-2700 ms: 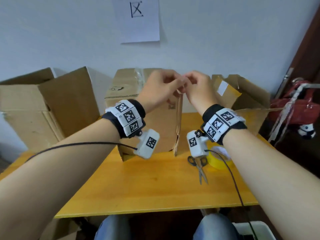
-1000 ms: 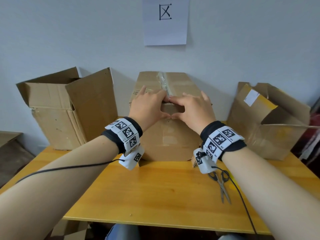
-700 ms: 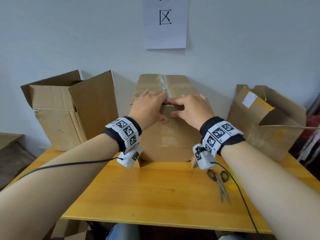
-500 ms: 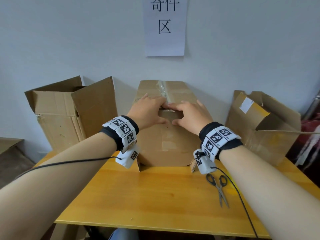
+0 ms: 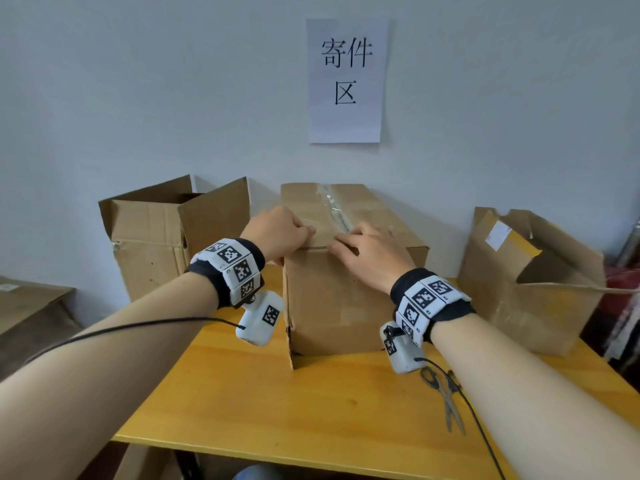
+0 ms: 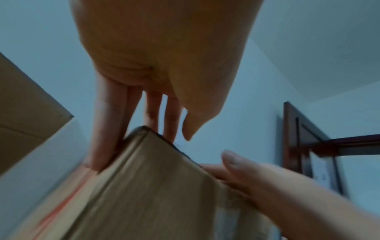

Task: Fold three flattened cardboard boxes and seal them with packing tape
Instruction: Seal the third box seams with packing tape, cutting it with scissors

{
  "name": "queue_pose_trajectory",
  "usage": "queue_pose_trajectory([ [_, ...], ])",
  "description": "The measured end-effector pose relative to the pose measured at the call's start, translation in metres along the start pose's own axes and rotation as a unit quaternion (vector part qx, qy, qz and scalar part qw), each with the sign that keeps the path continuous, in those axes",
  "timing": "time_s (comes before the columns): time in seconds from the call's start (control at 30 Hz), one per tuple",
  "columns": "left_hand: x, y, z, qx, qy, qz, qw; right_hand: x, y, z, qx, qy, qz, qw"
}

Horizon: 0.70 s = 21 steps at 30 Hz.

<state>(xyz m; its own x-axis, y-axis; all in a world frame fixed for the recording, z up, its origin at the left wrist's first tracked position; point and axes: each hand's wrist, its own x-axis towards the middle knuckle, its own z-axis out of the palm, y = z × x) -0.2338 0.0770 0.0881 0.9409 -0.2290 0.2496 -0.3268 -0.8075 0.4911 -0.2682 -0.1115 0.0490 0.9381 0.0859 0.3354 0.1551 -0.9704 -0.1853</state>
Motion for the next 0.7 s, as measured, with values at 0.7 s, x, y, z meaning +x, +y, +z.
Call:
queue_pose_trajectory([
  [0.7,0.022,0.02,0.005,0.074,-0.078,0.168,0.98,-0.008,0.035,-0.036,0.018,-0.14,-0.001,0.99],
])
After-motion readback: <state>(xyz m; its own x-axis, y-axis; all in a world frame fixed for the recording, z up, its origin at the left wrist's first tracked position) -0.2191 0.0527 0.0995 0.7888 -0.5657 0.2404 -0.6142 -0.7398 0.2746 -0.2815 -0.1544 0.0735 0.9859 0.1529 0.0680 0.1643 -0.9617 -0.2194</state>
